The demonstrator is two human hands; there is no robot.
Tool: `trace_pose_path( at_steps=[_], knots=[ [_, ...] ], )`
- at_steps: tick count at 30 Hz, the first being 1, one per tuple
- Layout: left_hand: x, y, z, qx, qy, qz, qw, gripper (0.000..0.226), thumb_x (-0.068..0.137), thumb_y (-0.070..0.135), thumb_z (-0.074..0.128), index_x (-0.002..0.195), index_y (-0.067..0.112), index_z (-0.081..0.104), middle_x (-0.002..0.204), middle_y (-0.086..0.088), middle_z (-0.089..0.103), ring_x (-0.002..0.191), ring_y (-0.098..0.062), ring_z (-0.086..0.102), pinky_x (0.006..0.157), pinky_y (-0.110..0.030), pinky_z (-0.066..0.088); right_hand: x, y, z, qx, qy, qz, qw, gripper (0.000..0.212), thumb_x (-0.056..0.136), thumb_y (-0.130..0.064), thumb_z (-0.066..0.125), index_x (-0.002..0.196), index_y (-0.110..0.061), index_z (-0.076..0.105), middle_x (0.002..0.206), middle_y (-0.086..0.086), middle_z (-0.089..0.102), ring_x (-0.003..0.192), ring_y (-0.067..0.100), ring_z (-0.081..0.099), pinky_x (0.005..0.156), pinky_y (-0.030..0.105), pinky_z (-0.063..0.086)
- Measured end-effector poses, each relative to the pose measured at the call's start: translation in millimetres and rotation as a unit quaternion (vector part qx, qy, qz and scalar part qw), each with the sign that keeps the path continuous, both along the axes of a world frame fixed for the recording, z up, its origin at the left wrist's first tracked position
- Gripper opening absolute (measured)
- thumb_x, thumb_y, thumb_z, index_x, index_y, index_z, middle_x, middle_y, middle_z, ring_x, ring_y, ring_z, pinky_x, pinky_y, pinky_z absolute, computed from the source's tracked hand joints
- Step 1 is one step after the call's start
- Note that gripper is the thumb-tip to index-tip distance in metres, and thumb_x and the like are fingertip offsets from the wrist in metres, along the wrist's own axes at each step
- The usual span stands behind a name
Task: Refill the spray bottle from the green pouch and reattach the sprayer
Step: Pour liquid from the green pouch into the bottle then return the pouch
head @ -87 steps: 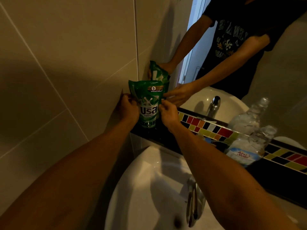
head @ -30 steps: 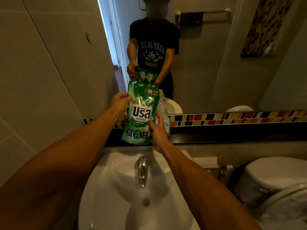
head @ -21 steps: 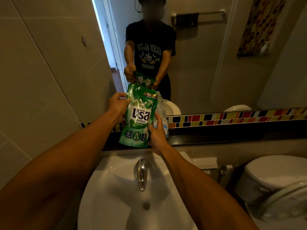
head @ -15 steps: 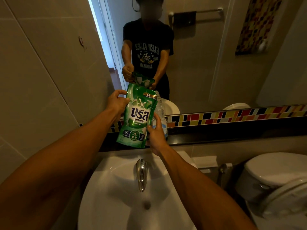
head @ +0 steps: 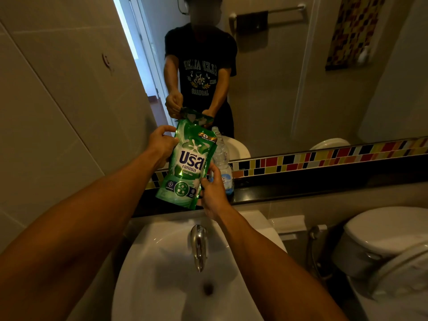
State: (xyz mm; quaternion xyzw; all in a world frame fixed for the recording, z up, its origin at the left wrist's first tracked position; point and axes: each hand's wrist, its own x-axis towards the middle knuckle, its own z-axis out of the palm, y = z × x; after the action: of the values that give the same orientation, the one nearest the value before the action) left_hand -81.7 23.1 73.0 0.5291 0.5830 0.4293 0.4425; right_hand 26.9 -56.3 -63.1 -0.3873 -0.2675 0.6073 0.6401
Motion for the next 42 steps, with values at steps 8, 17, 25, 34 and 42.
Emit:
trace_pose_path(
  at_steps=[8,17,25,34,42],
  knots=[
    [3,5,-1,-0.001,0.012,-0.002,1.000,0.036,0.094,-0.003,0.056,0.126,0.014,0.055,0.089,-0.008,0.061,0.068,-0.023,0.062,0.068,-0.044,0.057,-4,4,-3,-0.034,0.018,0.016,0.999,0.041,0.105,-0.010,0.050,0.128,-0.044,0.052,0.140,0.011,0.059,0.118,0.037,0.066,0.085,0.066,0.058],
    [3,7,5,-0.008,0.039,-0.007,0.999,0.035,0.094,-0.001,0.057,0.125,0.017,0.055,0.093,-0.008,0.060,0.066,-0.020,0.061,0.047,-0.031,0.049,-9,10,-9,-0.038,0.029,0.028,0.998,0.042,0.104,-0.012,0.053,0.133,-0.042,0.050,0.138,0.013,0.060,0.115,0.040,0.068,0.081,0.067,0.058],
    [4,9,7,-0.003,0.044,-0.009,0.999,0.035,0.094,-0.001,0.059,0.124,0.017,0.056,0.098,-0.009,0.060,0.071,-0.023,0.063,0.054,-0.035,0.054,-10,12,-10,-0.039,0.045,0.029,0.998,0.041,0.106,-0.012,0.051,0.137,-0.039,0.048,0.138,0.012,0.061,0.115,0.039,0.068,0.083,0.069,0.057],
    [5,8,11,-0.007,0.063,-0.014,0.998,0.034,0.096,0.002,0.056,0.126,0.018,0.054,0.102,-0.010,0.060,0.068,-0.020,0.061,0.039,-0.024,0.046,-11,12,-8,-0.045,0.060,0.027,0.997,0.040,0.106,-0.019,0.053,0.140,-0.038,0.047,0.135,0.010,0.064,0.112,0.039,0.070,0.073,0.060,0.062],
    [6,7,15,-0.005,0.079,-0.017,0.997,0.035,0.096,0.002,0.057,0.128,0.017,0.054,0.093,-0.009,0.059,0.062,-0.020,0.059,0.032,-0.017,0.041,-12,10,-3,-0.048,0.067,0.024,0.996,0.044,0.106,-0.013,0.050,0.142,-0.037,0.045,0.137,0.010,0.061,0.112,0.038,0.069,0.066,0.052,0.064]
  ],
)
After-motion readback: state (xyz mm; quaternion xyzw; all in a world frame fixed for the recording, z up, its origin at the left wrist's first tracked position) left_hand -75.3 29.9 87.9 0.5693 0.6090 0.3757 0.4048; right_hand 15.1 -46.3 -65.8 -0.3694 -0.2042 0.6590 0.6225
